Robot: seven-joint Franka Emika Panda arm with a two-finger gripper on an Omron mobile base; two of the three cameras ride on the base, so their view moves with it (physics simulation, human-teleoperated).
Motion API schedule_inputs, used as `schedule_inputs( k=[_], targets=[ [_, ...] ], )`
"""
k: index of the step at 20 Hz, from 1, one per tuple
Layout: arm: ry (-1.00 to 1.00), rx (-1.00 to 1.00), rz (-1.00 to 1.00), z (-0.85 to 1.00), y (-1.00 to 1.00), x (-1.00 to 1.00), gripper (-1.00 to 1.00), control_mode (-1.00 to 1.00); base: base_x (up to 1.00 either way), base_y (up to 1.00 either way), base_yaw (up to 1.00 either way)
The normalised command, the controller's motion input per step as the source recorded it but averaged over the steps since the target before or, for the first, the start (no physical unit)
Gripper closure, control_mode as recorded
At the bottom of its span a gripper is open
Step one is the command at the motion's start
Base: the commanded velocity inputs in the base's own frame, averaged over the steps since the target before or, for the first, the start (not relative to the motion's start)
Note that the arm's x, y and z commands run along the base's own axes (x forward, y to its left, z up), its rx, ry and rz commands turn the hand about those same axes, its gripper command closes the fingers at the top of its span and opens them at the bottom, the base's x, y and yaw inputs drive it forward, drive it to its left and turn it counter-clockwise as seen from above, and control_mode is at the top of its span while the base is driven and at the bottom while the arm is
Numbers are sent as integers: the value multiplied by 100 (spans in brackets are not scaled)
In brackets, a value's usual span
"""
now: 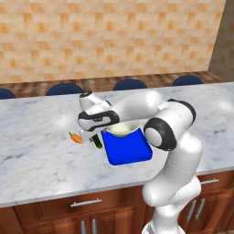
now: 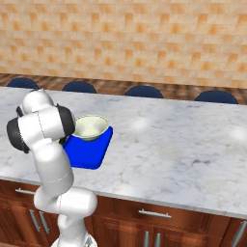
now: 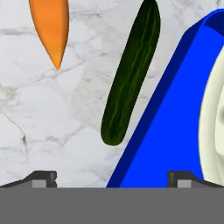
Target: Place the two vegetables and bowl onto the tray for setting up a vegetable dip station.
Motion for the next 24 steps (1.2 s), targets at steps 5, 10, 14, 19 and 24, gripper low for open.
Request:
schedule_inputs(
  k=[5, 10, 14, 19, 24],
  targets=[
    [0, 0, 0, -10, 2, 16, -100, -100, 0, 0, 0],
    [0, 0, 0, -9, 2, 17, -100, -100, 0, 0, 0],
    [0, 0, 0, -9, 4, 15, -100, -100, 0, 0, 0],
    [0, 0, 0, -11, 4, 12, -100, -100, 0, 0, 0],
    [0, 0, 0, -11, 3, 11, -100, -100, 0, 0, 0]
  ],
)
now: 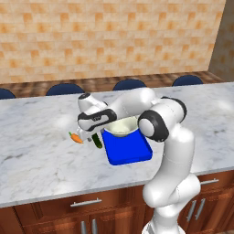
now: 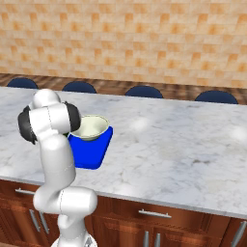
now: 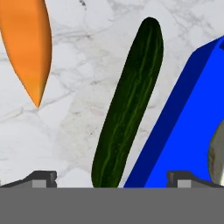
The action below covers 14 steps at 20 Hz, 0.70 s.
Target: Place the two vegetables and bowl onto the tray for setting up a vegetable dip station.
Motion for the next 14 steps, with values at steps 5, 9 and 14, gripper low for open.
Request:
schedule_inputs(
  k=[5, 9, 14],
  targets=[
    [0, 0, 0, -9, 4, 6, -100, -100, 0, 0, 0],
    [0, 0, 0, -10, 2, 6, -100, -100, 0, 0, 0],
    [0, 0, 0, -8, 0, 10, -100, -100, 0, 0, 0]
  ],
)
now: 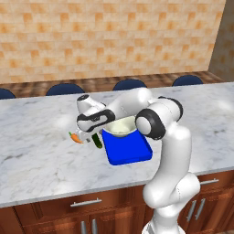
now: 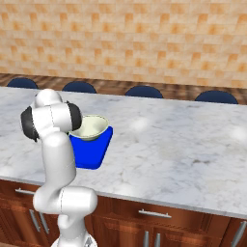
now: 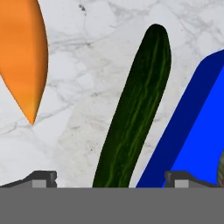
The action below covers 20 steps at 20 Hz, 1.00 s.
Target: Place the two vegetables and bowl onto the tray for setting up a vegetable dip station.
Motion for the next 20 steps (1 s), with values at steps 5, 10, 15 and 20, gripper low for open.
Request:
schedule_inputs(
  k=[5, 10, 15, 20],
  targets=[
    [0, 0, 0, -8, 0, 7, -100, -100, 0, 0, 0],
    [0, 0, 0, -4, 0, 4, -100, -100, 0, 0, 0],
    [-3, 0, 0, 0, 0, 0, -100, -100, 0, 0, 0],
    [-4, 0, 0, 0, 0, 1, -100, -100, 0, 0, 0]
  ],
)
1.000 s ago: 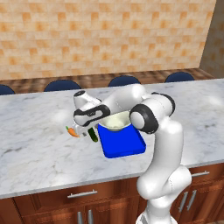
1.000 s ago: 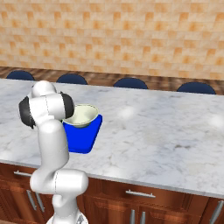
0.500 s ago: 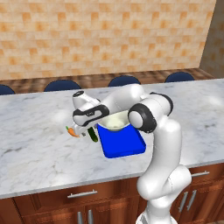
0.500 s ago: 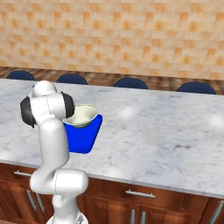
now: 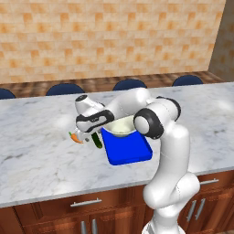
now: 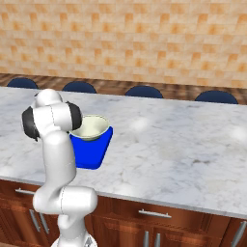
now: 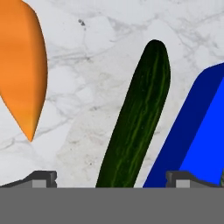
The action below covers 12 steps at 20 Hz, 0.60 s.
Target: Place the two vegetables and bowl onto the tray for setting up a vegetable dip station.
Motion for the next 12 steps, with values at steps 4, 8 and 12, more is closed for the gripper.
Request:
schedule_inputs(
  k=[4, 8, 12],
  targets=[
    [-2, 0, 0, -1, 0, 7, -100, -100, 0, 0, 0],
    [0, 0, 0, -4, 0, 13, -100, -100, 0, 0, 0],
    [0, 0, 0, -2, 0, 17, -100, -100, 0, 0, 0]
  ],
)
